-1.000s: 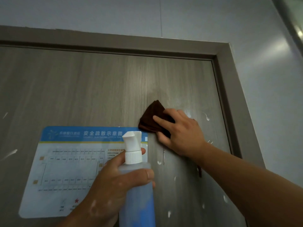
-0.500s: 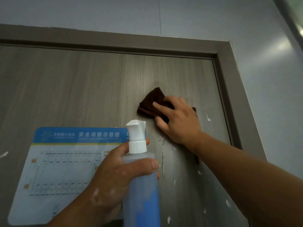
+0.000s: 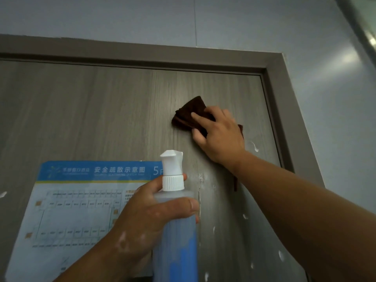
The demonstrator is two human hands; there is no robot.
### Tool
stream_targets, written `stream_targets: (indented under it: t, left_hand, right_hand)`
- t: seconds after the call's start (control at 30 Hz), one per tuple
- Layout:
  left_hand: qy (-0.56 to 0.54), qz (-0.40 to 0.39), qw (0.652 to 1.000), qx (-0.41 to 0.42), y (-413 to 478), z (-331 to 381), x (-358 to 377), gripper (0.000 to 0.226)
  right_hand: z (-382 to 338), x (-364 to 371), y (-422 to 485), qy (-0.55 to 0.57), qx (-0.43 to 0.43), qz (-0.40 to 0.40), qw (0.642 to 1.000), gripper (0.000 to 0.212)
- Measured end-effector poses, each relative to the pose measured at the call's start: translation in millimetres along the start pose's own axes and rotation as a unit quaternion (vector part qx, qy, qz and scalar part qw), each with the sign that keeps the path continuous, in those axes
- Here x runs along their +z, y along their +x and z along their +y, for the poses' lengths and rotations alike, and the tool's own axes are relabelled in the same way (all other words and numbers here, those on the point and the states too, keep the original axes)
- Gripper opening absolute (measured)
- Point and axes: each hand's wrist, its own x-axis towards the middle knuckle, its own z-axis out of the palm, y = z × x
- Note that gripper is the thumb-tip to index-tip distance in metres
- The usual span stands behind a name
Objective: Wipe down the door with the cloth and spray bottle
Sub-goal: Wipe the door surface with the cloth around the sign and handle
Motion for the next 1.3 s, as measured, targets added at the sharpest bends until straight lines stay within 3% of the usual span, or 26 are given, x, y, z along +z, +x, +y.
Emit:
stream_targets:
  t: [0.17, 0.27, 0.5, 0.67, 0.83, 1.07, 1.17, 1.3]
  left_hand:
    - [-0.005, -0.022, 1.000, -0.001, -4.6, -0.3, 4.2, 0.068]
    - [0.011, -0.032, 0.999, 0.004, -7.9, 2.7, 8.5, 0.059]
    - [0.001, -0.016, 1.000, 0.009, 2.9, 8.7, 8.8, 0.071]
    - [-0.002, -0.016, 1.000, 0.001, -3.0, 6.3, 2.0, 0.073]
    - [0.024, -0.014, 1.000, 0.000, -8.4, 3.4, 8.3, 0.069]
    - [-0.012, -0.027, 1.000, 0.007, 0.0, 9.8, 14.5, 0.069]
    - [-0.015, -0.022, 1.000, 0.005, -2.3, 5.7, 9.8, 0.067]
    - [-0.009, -0.007, 1.000, -0.005, -9.5, -3.1, 1.0, 0.065]
  right_hand:
    - [-23.4, -8.7, -99.9, 0.036, -0.052, 0.009, 0.998, 0.046]
    - [-22.3, -14.2, -112.8, 0.032, -0.100, -0.021, 0.994, 0.046]
    - [9.5, -0.6, -0.6, 0.004, 0.037, -0.019, 0.999, 0.053]
    - [-16.5, -6.7, -67.9, 0.014, 0.033, 0.006, 0.999, 0.056]
    - [-35.9, -17.0, -136.0, 0.018, -0.005, -0.023, 1.000, 0.052]
    - [-5.1, -2.1, -10.1, 0.000, 0.094, -0.012, 0.996, 0.053]
    - [-12.1, 0.0, -22.7, 0.001, 0.078, 0.003, 0.997, 0.052]
    - [-38.5, -11.6, -115.8, 0.025, 0.002, -0.018, 1.000, 0.053]
